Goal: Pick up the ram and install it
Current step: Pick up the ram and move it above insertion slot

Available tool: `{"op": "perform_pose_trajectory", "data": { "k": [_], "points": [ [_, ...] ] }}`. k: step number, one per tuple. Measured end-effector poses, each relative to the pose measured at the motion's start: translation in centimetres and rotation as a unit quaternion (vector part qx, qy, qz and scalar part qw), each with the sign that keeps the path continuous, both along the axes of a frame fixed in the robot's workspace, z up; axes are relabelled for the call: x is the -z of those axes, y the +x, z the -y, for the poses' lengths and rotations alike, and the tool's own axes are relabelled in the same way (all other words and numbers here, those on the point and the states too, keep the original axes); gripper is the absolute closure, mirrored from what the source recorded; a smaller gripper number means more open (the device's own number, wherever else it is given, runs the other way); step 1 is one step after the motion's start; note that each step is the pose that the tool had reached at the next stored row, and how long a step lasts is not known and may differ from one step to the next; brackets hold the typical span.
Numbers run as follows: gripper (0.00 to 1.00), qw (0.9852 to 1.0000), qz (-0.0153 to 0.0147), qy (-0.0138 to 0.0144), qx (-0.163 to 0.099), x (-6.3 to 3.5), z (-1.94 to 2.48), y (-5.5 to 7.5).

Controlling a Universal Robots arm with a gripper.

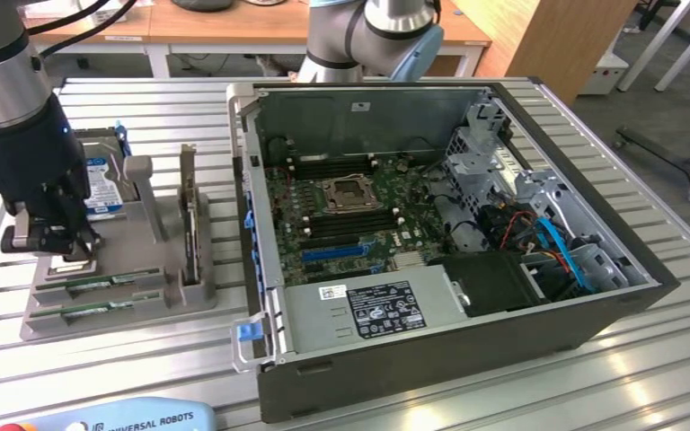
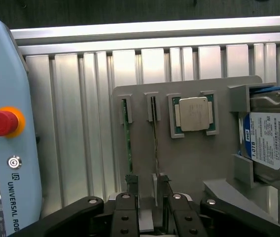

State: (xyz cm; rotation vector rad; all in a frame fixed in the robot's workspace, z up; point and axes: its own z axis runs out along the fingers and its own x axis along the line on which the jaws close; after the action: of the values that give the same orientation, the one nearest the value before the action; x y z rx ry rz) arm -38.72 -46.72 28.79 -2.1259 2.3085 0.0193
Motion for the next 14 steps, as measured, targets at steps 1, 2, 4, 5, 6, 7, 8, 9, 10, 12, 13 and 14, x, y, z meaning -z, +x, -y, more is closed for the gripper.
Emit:
{"op": "perform_pose_trajectory", "data": {
  "k": [1,2,4,5,6,7,8,9,10,12,13,14],
  "points": [
    [0.71,1.0000,-0.0001,0.0000,0.000,-0.01,0.11,0.00],
    [0.71,1.0000,0.0000,0.0000,0.000,-0.01,0.22,0.00],
    [0.71,1.0000,0.0000,0.0000,0.000,0.00,0.45,0.00],
    [0.71,1.0000,0.0000,0.0000,0.000,0.00,0.56,0.00],
    [0.71,1.0000,-0.0001,0.0000,0.000,-0.01,0.62,0.00],
    [0.71,1.0000,0.0000,0.0000,0.000,0.00,0.62,0.00],
    [0.71,1.0000,-0.0001,0.0000,0.000,-0.01,0.62,0.00],
    [0.71,1.0000,0.0000,0.0000,0.000,0.00,0.62,0.00],
    [0.71,1.0000,0.0000,0.0000,0.000,0.00,0.62,0.00],
    [0.71,1.0000,-0.0001,0.0000,0.000,-0.01,0.63,0.00],
    [0.71,1.0000,-0.0001,0.0000,0.000,-0.01,0.63,0.00],
    [0.71,1.0000,-0.0001,0.0000,0.000,-0.01,0.63,0.00]
  ]
}}
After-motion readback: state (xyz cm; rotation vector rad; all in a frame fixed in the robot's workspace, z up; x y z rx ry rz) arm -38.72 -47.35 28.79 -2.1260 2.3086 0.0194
